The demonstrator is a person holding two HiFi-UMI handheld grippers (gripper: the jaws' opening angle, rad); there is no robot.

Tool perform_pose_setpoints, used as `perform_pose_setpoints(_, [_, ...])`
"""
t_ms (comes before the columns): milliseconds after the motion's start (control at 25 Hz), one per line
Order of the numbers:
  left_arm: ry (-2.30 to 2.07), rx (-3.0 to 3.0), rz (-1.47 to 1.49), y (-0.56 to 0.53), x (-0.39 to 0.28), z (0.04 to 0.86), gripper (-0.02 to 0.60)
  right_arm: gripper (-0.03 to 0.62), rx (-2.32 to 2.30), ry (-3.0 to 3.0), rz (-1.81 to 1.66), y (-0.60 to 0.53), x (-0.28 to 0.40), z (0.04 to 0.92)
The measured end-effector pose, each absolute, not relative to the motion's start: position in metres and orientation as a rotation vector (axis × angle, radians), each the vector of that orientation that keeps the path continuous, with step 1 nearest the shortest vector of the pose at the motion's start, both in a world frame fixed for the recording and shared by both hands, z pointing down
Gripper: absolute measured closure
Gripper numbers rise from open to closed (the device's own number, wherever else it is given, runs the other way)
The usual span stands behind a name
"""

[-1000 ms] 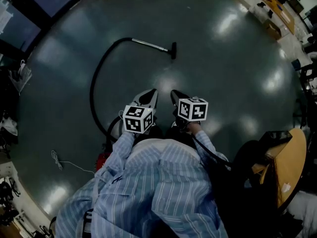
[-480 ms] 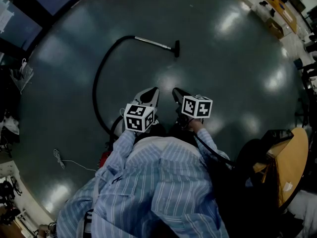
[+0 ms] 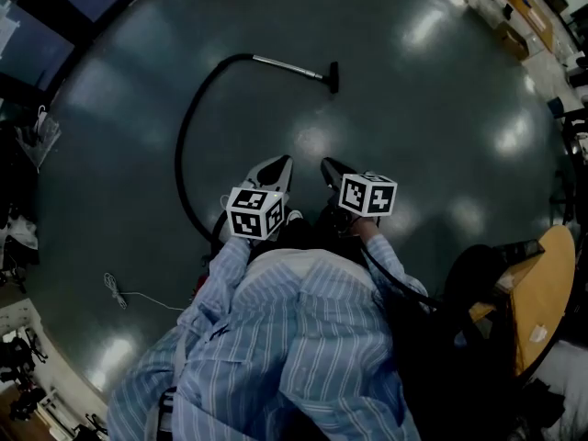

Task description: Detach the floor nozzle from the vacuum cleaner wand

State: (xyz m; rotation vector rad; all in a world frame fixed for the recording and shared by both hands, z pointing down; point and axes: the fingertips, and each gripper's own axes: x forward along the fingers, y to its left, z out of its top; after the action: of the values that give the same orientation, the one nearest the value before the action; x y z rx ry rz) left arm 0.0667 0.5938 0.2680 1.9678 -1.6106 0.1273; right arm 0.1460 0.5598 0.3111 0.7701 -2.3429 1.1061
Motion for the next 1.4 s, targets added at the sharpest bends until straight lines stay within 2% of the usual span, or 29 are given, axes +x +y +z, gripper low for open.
perform_pose_setpoints(480, [-1.537,1.969,0.123,0.555,0.081,0.285,0.575,0.572,0.817,-2.282,1.171,0.521,0.161,0.327])
perform_pose_setpoints(640, [-1.554,1.954,0.131,0.524,0.066,0.286,0.574,0.572,0.792,-2.272,1.190,0.489,0.148,0.335])
perform_pose_setpoints(1120, [-1.580,1.871,0.130,0.364,0.006,0.293,0.575,0.572,0.727,-2.219,1.153,0.320,0.088,0.337])
perform_pose_setpoints(1400, [-1.554,1.868,0.144,0.288,-0.002,0.302,0.575,0.572,0.746,-2.175,1.200,0.261,0.091,0.353])
